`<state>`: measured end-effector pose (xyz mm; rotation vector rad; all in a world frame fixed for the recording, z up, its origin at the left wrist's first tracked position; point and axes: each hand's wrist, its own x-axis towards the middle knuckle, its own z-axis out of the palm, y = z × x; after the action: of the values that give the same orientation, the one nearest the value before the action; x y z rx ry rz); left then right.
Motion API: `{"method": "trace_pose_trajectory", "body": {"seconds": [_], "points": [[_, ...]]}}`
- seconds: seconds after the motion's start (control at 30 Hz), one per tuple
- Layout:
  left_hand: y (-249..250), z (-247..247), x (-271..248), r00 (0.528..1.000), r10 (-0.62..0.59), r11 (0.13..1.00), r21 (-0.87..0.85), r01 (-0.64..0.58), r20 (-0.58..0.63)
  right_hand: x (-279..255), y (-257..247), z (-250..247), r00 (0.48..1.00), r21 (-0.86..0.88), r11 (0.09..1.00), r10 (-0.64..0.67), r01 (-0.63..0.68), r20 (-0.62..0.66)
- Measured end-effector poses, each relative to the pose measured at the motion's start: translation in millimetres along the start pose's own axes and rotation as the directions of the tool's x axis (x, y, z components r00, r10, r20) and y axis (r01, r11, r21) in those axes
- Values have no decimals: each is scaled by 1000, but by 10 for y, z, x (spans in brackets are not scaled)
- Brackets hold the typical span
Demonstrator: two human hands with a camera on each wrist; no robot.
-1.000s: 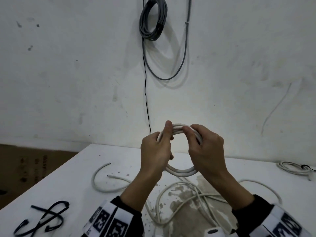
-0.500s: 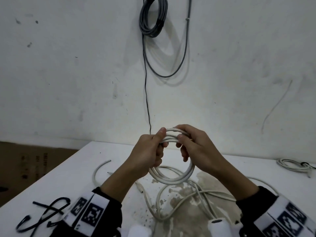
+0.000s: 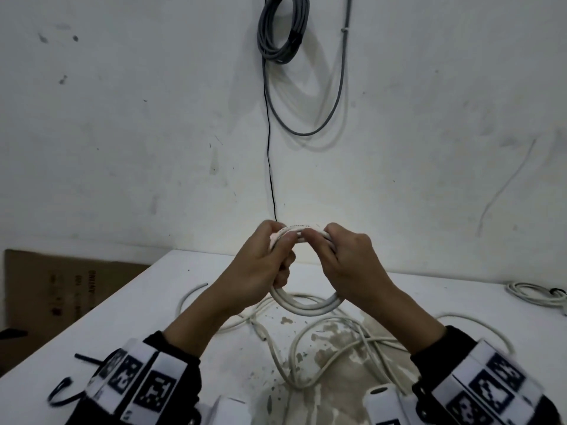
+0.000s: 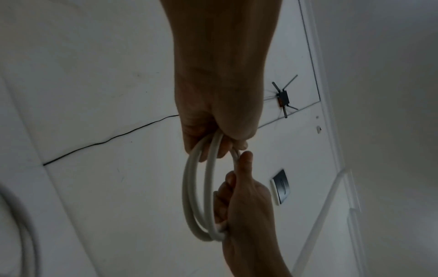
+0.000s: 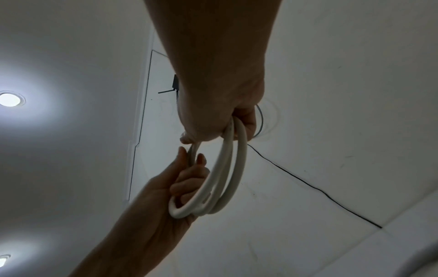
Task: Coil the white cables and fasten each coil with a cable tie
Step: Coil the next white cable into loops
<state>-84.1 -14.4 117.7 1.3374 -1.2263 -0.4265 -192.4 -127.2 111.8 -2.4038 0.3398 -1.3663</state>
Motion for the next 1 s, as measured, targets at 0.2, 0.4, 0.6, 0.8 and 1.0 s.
{"method": "trace_pose_trajectory", "body": {"seconds": [0.2, 0.4, 0.6, 0.8, 1.0], "points": [[-246, -19, 40, 820, 536, 729, 600, -329, -202, 49, -122, 122, 1000, -4, 1000, -10, 10, -11], [-280, -101, -8, 838, 460, 820, 503, -273, -293, 84, -226, 211, 999, -5, 1000, 13, -13, 40], [-223, -362, -151, 989, 146, 935, 331, -131, -22, 34, -261, 325, 963, -32, 991, 131, -127, 234], [-318, -736, -384, 994, 84, 925, 377, -50, -76, -119, -468, 692, 892, 2, 978, 191, -210, 409], [-386, -1286, -831, 992, -127, 923, 367, 115, 11, -247, -844, 1063, 714, 138, 940, 137, -313, 686]]}}
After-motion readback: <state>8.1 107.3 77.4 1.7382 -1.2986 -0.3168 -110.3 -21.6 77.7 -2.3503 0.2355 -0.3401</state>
